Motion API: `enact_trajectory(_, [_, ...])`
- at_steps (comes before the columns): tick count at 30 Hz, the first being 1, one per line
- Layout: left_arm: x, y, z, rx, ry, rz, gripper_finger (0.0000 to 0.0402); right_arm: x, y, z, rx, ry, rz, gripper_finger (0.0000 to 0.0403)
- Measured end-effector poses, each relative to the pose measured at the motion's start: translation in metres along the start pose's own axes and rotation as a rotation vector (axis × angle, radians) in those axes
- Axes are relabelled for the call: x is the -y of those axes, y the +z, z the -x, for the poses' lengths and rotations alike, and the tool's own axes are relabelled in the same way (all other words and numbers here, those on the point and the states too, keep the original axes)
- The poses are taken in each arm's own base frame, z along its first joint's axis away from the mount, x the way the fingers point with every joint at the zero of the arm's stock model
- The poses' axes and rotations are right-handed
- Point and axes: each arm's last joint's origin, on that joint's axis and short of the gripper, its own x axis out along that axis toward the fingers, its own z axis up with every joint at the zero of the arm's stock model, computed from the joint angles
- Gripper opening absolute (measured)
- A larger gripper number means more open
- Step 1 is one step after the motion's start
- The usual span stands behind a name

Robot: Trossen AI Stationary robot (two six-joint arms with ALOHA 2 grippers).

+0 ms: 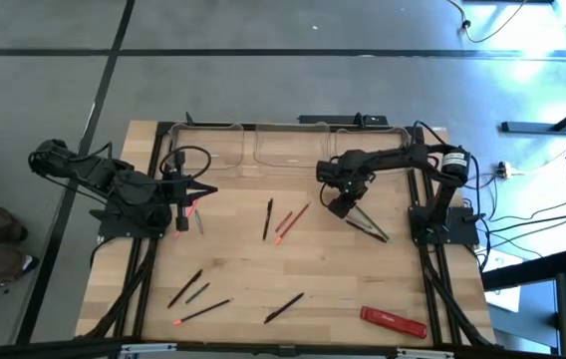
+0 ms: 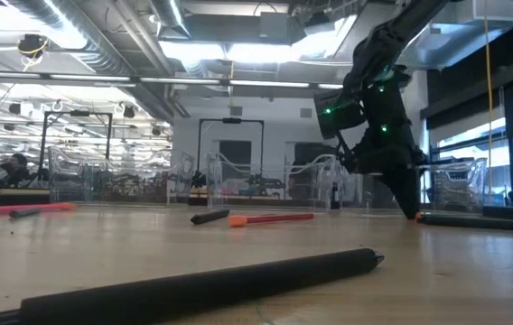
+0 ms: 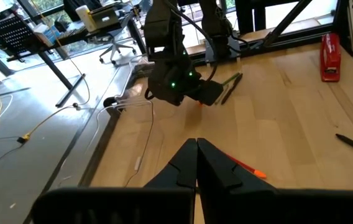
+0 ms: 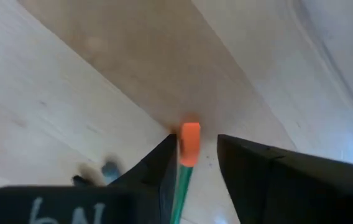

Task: Sort crayons/erasers/pens/pencils in bins
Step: Put the green pencil into the right transparent bin

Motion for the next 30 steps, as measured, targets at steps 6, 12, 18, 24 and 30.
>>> enact_trajectory(6, [0.0, 0.0, -0.0001, -0.001, 0.0, -0.001, 0.0, 0.0008, -0.0022, -0.0025, -0.007, -0.006, -0.002, 0.0116])
enact_trajectory(12, [0.0001, 0.0, -0.0001, -0.001, 0.0, -0.001, 0.0, 0.0009, -0.0022, -0.0027, -0.007, -0.003, 0.011, 0.0116])
enact_trajectory(18, [0.0, 0.0, -0.0001, -0.001, 0.0, -0.001, 0.0, 0.0009, -0.0024, -0.0028, -0.011, 0.0, 0.021, 0.0113])
enact_trajectory(24, [0.0, 0.0, -0.0001, -0.001, 0.0, -0.001, 0.0, -0.001, -0.0036, -0.0033, -0.041, 0.064, 0.03, 0.008])
enact_trajectory(30, [0.0, 0.0, -0.0001, -0.001, 0.001, -0.001, 0.0, -0.0011, -0.003, -0.0042, -0.042, 0.073, 0.061, 0.0052])
